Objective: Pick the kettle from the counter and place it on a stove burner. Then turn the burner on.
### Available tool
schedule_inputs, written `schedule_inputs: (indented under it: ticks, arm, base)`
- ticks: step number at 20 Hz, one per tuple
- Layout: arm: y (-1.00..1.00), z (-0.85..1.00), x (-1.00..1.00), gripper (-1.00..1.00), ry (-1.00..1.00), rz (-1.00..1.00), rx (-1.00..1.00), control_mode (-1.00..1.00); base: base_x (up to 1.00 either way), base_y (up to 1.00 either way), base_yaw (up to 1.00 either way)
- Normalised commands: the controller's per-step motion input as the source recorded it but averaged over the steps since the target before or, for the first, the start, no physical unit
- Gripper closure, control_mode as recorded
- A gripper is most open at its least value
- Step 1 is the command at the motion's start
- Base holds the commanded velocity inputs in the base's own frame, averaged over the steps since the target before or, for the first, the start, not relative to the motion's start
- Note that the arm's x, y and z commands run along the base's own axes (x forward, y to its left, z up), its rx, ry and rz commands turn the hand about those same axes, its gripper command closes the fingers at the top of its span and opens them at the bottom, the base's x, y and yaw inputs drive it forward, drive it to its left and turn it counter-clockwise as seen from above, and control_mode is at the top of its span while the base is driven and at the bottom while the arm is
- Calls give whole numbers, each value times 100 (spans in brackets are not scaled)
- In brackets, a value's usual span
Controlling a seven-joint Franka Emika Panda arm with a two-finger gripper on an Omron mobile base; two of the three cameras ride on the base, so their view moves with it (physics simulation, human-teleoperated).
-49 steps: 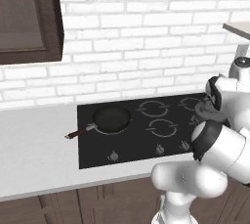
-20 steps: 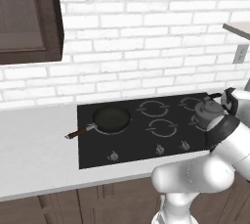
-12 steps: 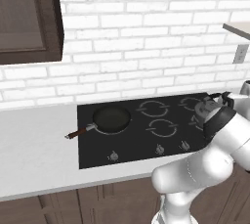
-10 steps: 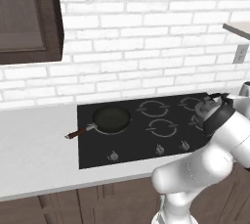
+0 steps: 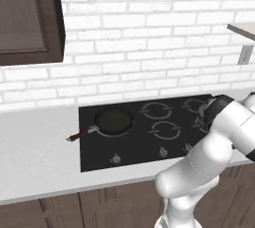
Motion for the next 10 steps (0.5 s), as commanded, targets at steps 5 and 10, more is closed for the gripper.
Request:
schedule_inputs:
  ticks: [5, 10]
  arm:
    - [-9, -29, 12, -100, 0, 8, 0, -100]
    - [-5, -8, 7, -100, -5, 4, 0, -100]
  base:
    - [0, 0, 0]
    - [0, 0, 0]
